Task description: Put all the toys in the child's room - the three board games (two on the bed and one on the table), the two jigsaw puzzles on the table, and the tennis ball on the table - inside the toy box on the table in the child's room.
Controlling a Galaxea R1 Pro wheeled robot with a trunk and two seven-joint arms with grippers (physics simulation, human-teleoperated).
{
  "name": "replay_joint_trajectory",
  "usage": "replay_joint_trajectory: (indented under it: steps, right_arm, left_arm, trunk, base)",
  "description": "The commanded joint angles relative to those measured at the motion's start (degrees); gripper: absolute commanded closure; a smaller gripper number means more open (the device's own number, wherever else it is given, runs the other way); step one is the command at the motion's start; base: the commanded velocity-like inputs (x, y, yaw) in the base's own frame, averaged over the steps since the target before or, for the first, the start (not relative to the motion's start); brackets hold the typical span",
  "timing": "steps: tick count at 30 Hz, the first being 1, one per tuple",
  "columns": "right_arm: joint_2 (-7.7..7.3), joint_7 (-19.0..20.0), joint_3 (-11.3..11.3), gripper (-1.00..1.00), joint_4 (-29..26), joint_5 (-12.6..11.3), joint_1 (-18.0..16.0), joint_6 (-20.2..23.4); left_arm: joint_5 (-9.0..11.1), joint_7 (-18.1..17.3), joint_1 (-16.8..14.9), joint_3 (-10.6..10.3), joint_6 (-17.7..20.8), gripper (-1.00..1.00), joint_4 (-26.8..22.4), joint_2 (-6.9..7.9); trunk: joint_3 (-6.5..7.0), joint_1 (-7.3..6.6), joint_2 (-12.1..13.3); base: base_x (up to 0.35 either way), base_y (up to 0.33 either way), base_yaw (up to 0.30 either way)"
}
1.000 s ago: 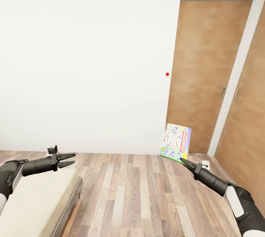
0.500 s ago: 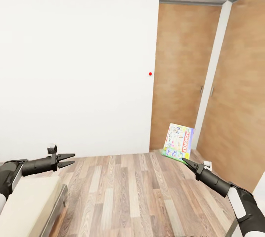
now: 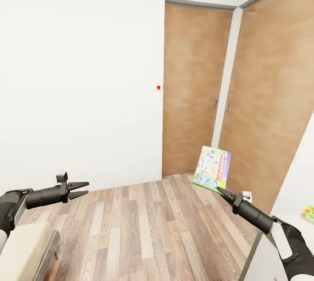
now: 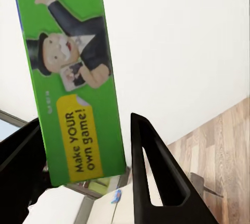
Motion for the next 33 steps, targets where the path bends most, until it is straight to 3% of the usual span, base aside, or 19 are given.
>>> replay_joint_trajectory:
  steps: [1, 13, 16, 25, 33]
  right_arm:
    - [0.01, 0.1, -0.3, 1.0, 0.0, -0.4, 0.0, 0.4]
    - [0.09, 0.9, -0.9, 1.0, -1.8, -0.3, 0.5, 3.6]
    - [0.1, 1.5, -1.0, 1.0, -4.3, -0.3, 1.9, 4.6]
    - [0.38, 2.1, -2.3, 1.0, -20.7, -0.3, 7.6, 12.4]
    - [0.44, 2.2, -3.0, 1.0, -26.1, -0.4, 9.3, 15.2]
  left_arm:
    - [-0.3, -0.3, 0.0, 0.1, 0.6, -1.0, 0.0, 0.0]
    - [-0.3, -0.3, 0.0, 0.0, 0.4, -1.0, -0.3, 0.11]
    - [-0.2, -0.3, 0.0, 0.0, 0.4, -1.0, -1.0, 0.24]
    - [-0.1, -0.3, 0.7, -0.4, 0.6, -1.0, -9.3, 0.82]
    - [0.1, -0.3, 0.9, -0.5, 1.0, -1.0, -14.5, 1.54]
  trunk:
    - [-0.02, 0.02, 0.0]
    - [-0.02, 0.02, 0.0]
    - [-0.02, 0.02, 0.0]
    - [-0.02, 0.02, 0.0]
    - [-0.02, 0.02, 0.0]
  base:
    - [0.0, 0.0, -0.281]
    - [0.0, 0.0, -0.281]
    - [0.0, 0.0, -0.281]
    - [0.0, 0.0, -0.281]
    - [0.0, 0.0, -0.281]
